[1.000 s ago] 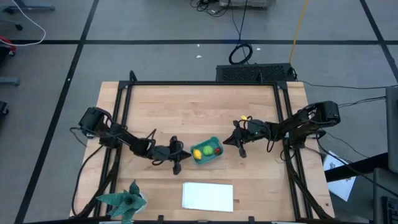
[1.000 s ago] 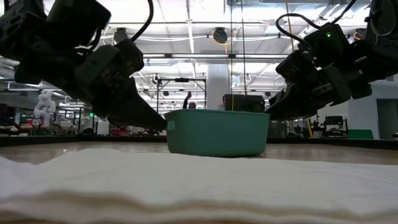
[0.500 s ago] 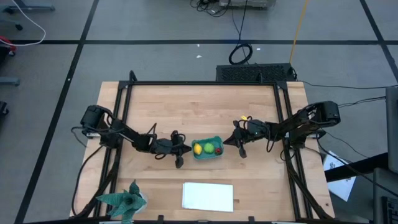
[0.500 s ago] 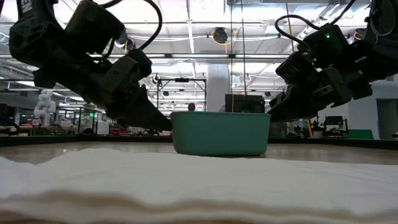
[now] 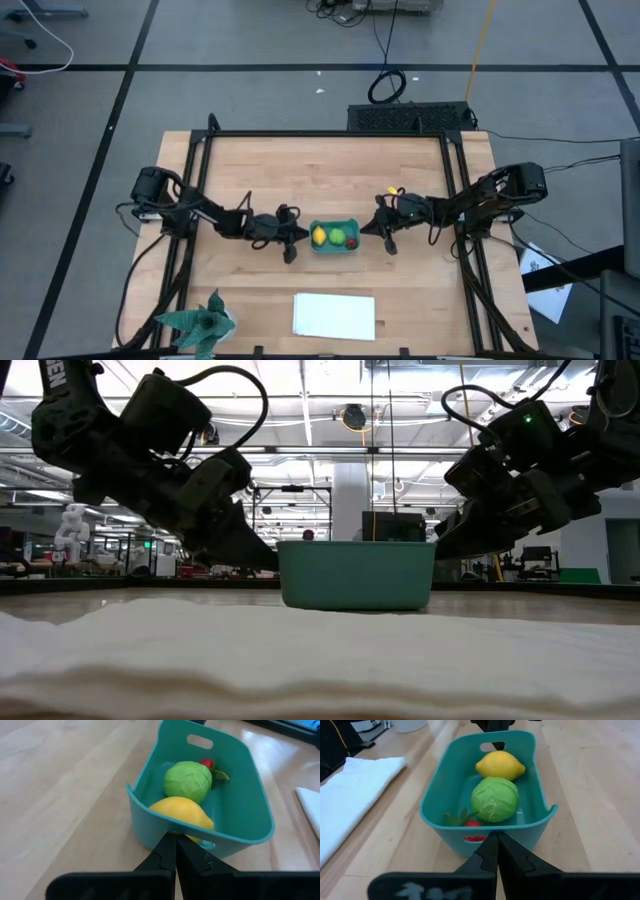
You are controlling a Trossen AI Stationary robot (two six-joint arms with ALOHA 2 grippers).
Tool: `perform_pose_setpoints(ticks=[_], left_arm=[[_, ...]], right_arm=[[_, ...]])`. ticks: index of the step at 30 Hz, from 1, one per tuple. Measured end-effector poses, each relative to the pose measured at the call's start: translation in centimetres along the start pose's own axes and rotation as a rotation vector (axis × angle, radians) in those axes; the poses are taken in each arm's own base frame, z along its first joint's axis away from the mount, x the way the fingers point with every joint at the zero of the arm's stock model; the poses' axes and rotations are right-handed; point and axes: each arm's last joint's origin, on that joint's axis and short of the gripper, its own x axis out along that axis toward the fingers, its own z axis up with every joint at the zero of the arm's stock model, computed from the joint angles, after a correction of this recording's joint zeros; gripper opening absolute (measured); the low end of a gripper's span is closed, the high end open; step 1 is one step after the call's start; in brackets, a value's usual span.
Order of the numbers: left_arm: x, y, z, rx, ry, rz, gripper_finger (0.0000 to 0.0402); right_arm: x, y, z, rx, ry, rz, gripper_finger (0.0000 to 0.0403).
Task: Pick and placing Produce into tupperware
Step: Adjust the green bin
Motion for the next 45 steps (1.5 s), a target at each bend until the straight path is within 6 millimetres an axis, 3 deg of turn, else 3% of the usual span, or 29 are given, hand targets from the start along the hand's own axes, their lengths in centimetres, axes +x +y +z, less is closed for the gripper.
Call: perform_pose_setpoints(ticks=[12,45], left_arm=[[0.16,1.00,0.37,-0.005,-0.001,0.010,0.0002],[0.27,0.17,0.34,0.004,0.021,-0.028,0.0005]], right_arm=[[0.00,0.00,0.01,0.003,-0.002,0.000,0.0000],[-0.02,0.00,0.04,-0.002,-0.006,-0.004,0.0000]])
